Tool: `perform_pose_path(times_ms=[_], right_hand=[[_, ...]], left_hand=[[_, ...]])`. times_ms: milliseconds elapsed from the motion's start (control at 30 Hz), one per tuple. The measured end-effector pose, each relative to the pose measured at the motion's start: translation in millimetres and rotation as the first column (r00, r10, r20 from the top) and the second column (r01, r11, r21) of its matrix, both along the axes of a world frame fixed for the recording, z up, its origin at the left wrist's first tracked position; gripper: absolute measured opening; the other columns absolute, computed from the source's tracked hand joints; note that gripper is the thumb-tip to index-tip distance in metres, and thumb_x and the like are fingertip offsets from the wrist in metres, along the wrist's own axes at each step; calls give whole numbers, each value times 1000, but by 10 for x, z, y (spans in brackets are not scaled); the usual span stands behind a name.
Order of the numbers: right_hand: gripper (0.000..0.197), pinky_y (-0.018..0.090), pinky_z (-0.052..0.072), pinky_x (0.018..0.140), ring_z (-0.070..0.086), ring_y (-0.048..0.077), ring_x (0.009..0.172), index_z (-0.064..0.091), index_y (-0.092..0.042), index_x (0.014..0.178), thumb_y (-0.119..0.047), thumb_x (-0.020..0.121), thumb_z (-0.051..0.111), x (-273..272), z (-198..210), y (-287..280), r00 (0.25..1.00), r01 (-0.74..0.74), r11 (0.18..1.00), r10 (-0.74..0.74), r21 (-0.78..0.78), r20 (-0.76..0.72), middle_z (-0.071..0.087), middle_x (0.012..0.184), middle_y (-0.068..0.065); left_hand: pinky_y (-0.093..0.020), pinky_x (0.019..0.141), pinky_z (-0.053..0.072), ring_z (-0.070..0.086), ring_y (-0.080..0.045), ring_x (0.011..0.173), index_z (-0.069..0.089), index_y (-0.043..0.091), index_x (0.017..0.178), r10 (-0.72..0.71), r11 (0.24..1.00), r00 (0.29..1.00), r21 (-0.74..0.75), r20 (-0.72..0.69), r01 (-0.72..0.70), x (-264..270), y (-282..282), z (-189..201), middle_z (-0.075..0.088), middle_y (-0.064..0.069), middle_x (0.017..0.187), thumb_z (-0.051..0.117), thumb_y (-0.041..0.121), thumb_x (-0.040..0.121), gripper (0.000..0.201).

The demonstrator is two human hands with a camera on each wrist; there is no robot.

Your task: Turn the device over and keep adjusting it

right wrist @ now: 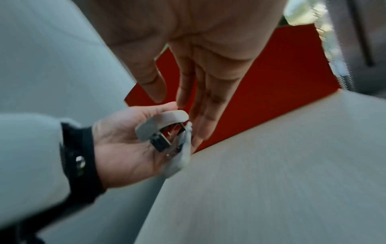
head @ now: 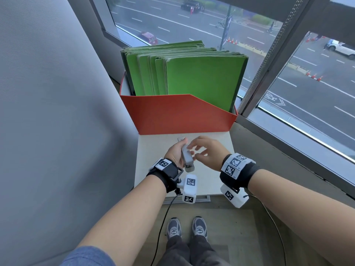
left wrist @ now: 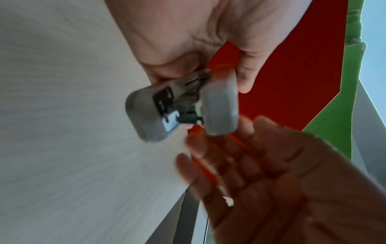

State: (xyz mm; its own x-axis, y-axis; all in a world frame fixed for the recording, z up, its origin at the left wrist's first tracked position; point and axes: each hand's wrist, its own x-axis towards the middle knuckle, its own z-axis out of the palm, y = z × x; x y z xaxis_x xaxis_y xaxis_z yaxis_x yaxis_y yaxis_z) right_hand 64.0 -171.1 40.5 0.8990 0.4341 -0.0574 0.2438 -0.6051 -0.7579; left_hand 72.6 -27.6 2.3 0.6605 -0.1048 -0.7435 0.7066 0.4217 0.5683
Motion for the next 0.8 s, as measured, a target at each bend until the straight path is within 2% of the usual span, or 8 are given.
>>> perform_pose_path(times_ms=[67,100,200,333,500,600,733,800], right_hand=[[12,42,60,79,67,21,85,63,-8,95,-16,87,60,-5,-12,5,961,153,988,-143,26,-239,67,93,4],[16,45,60,80,68,25,85,60,-7,94,-23,89,59,-4,-21,17,903,209,977,-177,39,-392,67,90,6],[30,45,59,84,69,30,84,60,-6,91,-36,89,62,-10,-66,47,729,281,956,-157,82,-666,67,89,13],[22,40,60,82,67,28,79,66,-3,88,-25,86,68,-11,-128,52,690,296,944,-107,145,-716,69,90,19],[34,39,60,80,68,31,81,65,10,100,-19,84,71,-17,-181,48,682,332,930,-121,158,-721,69,93,27],[33,40,60,81,68,33,84,64,9,101,-18,83,71,-45,-227,51,676,351,920,-120,174,-727,69,96,29],[26,41,59,83,67,28,78,66,2,93,-20,82,73,-37,-288,79,649,383,904,-119,187,-752,69,91,22],[27,44,57,89,66,28,81,68,0,89,-23,78,76,1,-322,127,641,401,898,-135,180,-756,69,95,28]], left_hand=[[-27,53,50,59,-18,61,57,8,90,25,999,999,43,19,-26,15,29,-24,63,-5,72,55,33,91,26],[-29,56,49,61,-20,63,57,5,97,25,998,999,52,30,-26,23,34,-42,64,-6,76,55,34,90,30],[-35,65,53,64,-23,76,53,5,111,45,999,998,23,38,-46,33,13,-42,63,-10,87,56,31,90,33],[-38,73,55,65,-23,85,53,5,104,80,997,993,-15,82,-79,31,-8,-35,62,-10,89,54,22,93,20],[-39,73,57,66,-25,85,54,7,93,74,997,991,-19,111,-72,31,3,-58,63,-11,88,53,16,93,9],[-37,67,59,67,-26,83,54,6,94,78,997,989,-16,123,-77,22,10,-78,63,-12,88,54,14,93,8],[-38,76,57,66,-26,85,58,7,95,45,998,989,25,140,-49,15,29,-103,65,-12,89,56,16,92,10],[-37,79,55,63,-23,84,61,9,94,6,995,988,101,156,-22,37,45,-99,65,-10,89,58,19,91,11]])
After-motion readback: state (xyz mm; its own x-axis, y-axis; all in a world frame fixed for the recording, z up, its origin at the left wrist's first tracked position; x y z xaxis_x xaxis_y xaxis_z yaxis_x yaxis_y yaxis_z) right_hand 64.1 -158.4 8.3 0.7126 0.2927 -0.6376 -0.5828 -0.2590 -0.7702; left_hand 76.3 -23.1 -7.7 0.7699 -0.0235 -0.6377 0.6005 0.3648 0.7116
